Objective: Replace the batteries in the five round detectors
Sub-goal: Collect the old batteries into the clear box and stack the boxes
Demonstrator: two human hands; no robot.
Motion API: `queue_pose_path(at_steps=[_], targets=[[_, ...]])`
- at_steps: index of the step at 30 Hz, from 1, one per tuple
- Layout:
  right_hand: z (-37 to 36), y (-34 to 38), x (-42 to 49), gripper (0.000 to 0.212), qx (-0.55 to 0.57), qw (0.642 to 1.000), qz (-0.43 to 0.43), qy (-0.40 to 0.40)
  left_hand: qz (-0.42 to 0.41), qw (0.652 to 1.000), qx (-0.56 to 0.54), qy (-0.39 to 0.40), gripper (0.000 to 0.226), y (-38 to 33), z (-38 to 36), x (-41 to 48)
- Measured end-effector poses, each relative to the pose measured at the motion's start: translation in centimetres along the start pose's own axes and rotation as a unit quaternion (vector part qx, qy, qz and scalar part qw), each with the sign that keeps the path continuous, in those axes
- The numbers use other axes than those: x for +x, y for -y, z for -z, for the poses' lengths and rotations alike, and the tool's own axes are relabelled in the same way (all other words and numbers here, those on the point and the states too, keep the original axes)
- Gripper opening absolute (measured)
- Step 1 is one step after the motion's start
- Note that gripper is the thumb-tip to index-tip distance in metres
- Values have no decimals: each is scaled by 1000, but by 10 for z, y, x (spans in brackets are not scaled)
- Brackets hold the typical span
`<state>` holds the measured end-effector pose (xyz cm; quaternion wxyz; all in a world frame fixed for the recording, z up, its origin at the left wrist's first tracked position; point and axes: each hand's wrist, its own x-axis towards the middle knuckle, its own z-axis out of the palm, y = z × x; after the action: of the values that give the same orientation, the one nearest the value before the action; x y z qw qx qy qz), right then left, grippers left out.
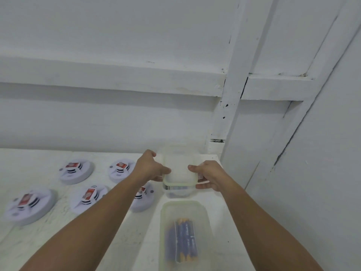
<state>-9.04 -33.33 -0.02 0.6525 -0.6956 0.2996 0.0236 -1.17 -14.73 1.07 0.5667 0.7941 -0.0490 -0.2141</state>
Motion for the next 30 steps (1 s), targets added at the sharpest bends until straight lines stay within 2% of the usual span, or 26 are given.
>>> queue_pose_path(at_steps=[10,14,17,19,20,21,23,26,30], targets=[[-9,-4,-1,27,-29,999,-34,21,62,997,-3,35,69,14,8,-2],[-9,-6,-3,29,-35,999,-34,16,67,997,-3,27,67,18,8,-3],[-12,-9,-2,50,-50,998,5,-25,42,999,28,-1,70,21,4,-4],[-14,-12,-2,68,-170,979,65,-95,8,997,78,-27,71,23,3,-5],[-16,-12,-3,69,-230,961,95,-123,-6,994,102,-39,69,23,2,-5],[-20,-11,-5,62,-269,946,120,-133,-16,992,119,-46,66,23,1,-5],[-24,-10,-5,31,-297,936,142,-124,-22,990,132,-40,52,23,-3,-7],[-27,-11,-3,54,-292,940,135,-114,-21,994,104,-27,31,24,-9,-7],[-28,-19,3,41,-227,958,129,-116,-7,997,74,-34,21,24,-8,-5]])
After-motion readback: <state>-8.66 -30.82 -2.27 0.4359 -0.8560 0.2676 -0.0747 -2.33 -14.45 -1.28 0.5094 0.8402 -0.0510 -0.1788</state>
